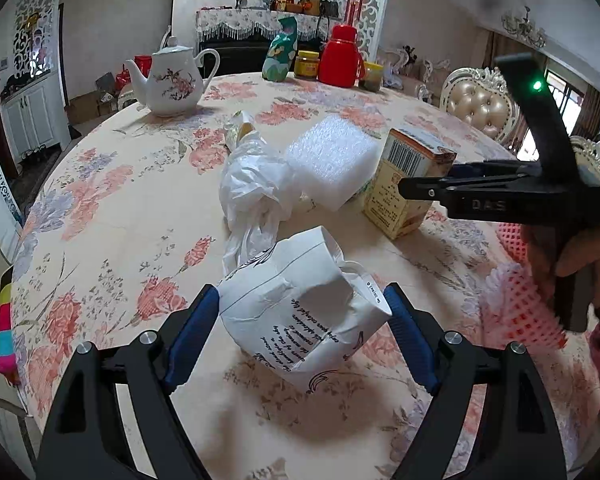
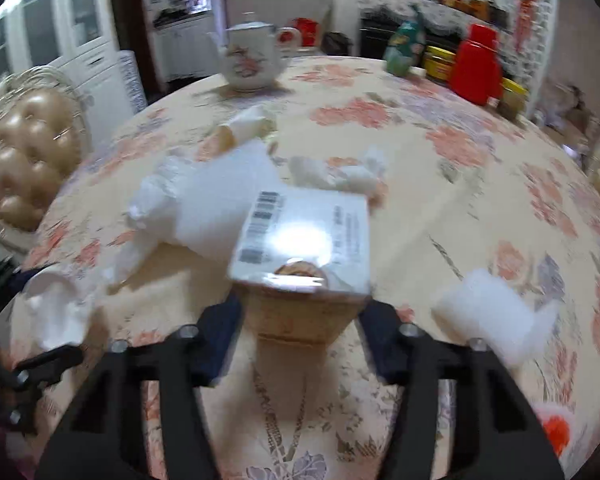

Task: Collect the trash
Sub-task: 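Grasp the white paper bag with the left tool while the right tool grasps the tan box, then carry the paper bag and tan box over the pink bin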

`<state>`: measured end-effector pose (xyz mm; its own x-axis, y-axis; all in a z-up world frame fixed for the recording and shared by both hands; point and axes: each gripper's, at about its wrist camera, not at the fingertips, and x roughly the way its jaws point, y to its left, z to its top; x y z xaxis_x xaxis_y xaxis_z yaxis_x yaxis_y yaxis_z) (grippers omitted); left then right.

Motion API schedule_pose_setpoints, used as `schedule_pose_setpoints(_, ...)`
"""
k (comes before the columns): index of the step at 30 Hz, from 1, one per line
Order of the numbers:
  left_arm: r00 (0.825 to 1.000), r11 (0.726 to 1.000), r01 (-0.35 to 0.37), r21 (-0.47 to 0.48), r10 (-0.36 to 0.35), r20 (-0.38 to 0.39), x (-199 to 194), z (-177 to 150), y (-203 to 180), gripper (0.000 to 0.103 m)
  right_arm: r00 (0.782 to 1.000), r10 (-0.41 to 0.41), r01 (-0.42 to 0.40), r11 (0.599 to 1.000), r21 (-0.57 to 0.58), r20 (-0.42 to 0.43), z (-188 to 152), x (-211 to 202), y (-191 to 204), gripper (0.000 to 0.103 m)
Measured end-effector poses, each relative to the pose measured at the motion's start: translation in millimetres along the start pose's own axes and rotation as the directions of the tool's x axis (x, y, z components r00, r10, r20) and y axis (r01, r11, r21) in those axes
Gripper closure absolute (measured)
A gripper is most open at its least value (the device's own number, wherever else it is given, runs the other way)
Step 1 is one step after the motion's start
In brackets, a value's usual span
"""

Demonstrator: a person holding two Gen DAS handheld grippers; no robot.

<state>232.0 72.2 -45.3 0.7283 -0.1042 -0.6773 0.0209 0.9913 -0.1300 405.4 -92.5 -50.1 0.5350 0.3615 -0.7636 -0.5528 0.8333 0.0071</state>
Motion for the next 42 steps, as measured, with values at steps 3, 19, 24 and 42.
schedule_pose_setpoints(3,1.000,1.000,0.006,0.011,-0.006,0.019,-11.4,-3.7,-4.6,0.024,0.998,0.020,-0.021,1.000,0.022,0.053,-8.6,-21.8,-0.5,0.053)
schedule_pose_setpoints(19,0.984,0.996,0.027,0.083,-0.041,0.171,-68.9,-19.1,-61.2,0.024,0.962,-0.090,0.068,0.993,0.093,0.257,-106.9,-172.6,-4.0,0.053)
schedule_pose_setpoints(24,0.973,0.990,0.068,0.121,-0.093,0.211,-83.6,-27.7,-85.8,0.024,0.947,-0.137,0.096,0.984,0.152,0.291,-151.4,-211.3,-11.5,0.053)
schedule_pose_setpoints(42,0.902,0.850,0.367,0.377,-0.425,0.080,-79.6,-78.1,-235.5,0.024,0.891,-0.399,0.270,0.848,0.456,0.215,-319.3,-294.9,-49.2,0.053)
